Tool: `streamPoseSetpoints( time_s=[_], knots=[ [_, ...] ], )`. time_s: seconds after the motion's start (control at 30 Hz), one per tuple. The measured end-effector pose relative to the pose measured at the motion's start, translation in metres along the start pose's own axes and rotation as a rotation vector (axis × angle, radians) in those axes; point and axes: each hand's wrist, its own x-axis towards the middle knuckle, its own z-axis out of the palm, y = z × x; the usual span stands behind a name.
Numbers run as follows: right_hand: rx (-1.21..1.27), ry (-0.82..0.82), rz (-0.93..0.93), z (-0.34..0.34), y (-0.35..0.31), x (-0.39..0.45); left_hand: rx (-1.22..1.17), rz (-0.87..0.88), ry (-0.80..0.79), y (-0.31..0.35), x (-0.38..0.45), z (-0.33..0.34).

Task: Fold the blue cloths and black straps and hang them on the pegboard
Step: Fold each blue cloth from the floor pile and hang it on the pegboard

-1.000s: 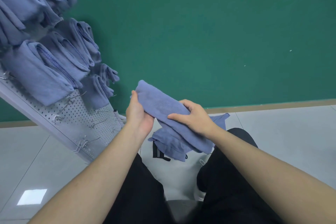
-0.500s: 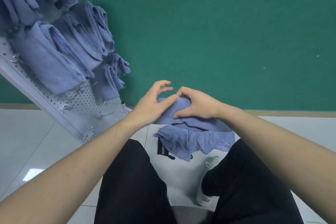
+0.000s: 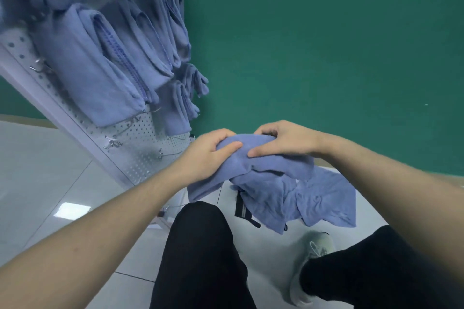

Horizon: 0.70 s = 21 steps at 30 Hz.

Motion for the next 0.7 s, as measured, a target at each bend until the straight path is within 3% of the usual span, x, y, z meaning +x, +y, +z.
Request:
streamPoseSetpoints(
  time_s=[0.17,0.33,0.4,0.7],
  knots=[
    [-0.119,-0.118,0.033,0.007,-0.018,0.051,-0.030,-0.085,0.065,-0.033,0.002,-0.024],
    [-0.132,-0.134,-0.074,0.011,-0.042,0.101,-0.357,-0.227,0.138,-0.067,0.002,-0.050],
    [-0.099,-0.175,-0.124,0.013,-0.049,0.118,-0.354,-0.253,0.204,-0.081,0.004,-0.057],
    [0.560,0.019,-0.308,0.036,-0.061,0.193,-0.439,-0.249,0.709,-0.106,0.010,-0.056]
  ],
)
